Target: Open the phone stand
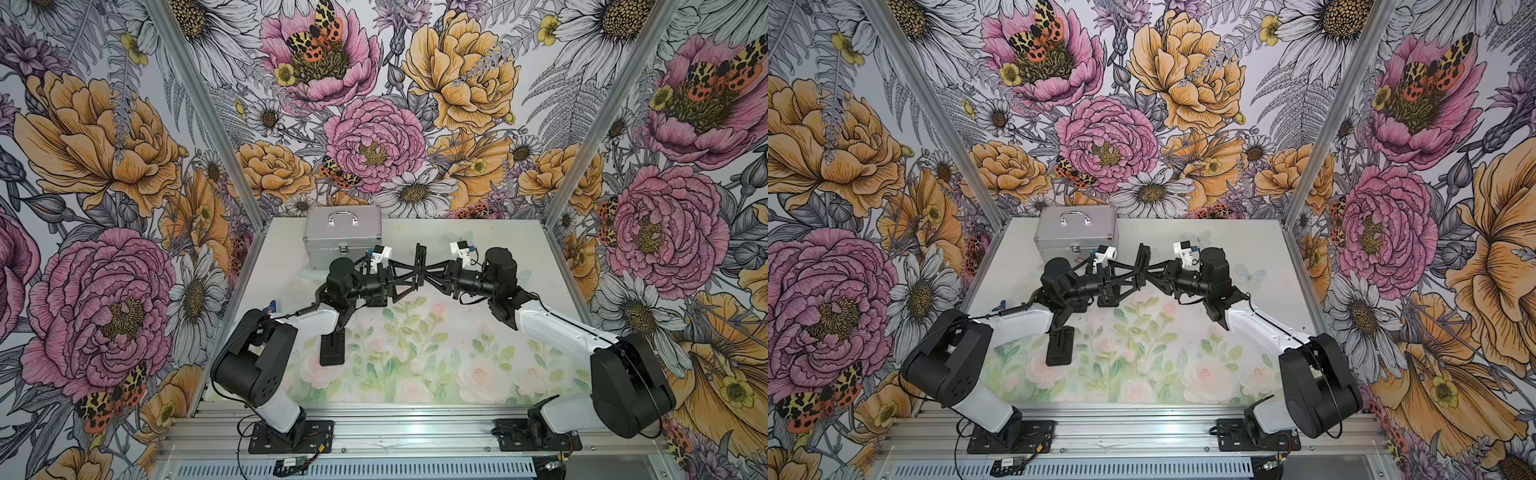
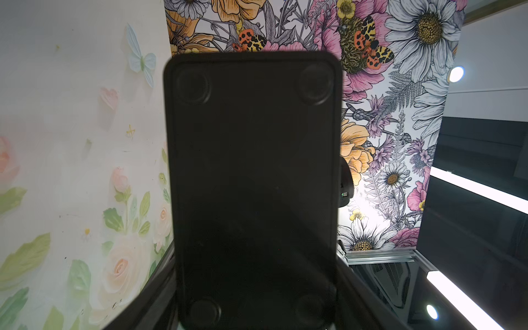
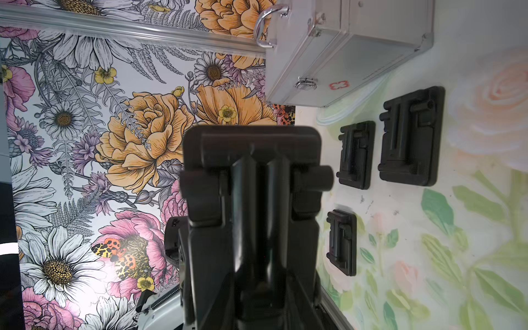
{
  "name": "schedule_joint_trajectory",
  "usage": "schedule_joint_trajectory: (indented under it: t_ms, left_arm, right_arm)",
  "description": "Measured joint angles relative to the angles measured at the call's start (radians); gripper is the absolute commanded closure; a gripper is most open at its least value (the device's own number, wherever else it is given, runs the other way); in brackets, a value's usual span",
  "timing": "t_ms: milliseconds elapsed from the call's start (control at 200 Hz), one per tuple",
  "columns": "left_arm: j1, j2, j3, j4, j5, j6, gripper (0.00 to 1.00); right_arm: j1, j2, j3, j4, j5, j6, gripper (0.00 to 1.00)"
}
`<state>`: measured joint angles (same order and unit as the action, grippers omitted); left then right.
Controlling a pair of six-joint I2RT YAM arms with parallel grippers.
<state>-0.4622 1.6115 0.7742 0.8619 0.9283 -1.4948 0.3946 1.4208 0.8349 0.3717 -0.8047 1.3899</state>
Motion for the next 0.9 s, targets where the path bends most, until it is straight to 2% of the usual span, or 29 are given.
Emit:
schedule_joint_trajectory:
  t_ms: [300, 896]
  left_arm:
    - [0.031, -0.02, -0.023, 0.004, 0.003, -0.003, 0.63]
    - [0.113, -0.067, -0.069, 0.003, 0.034, -0.029, 0.63]
  right_arm:
    - [-0.001, 0.0, -0.001, 0.0, -0.005, 0.0, 1.0]
    - [-0.039, -0.014, -0.013, -0.023, -0.09, -0.029, 1.0]
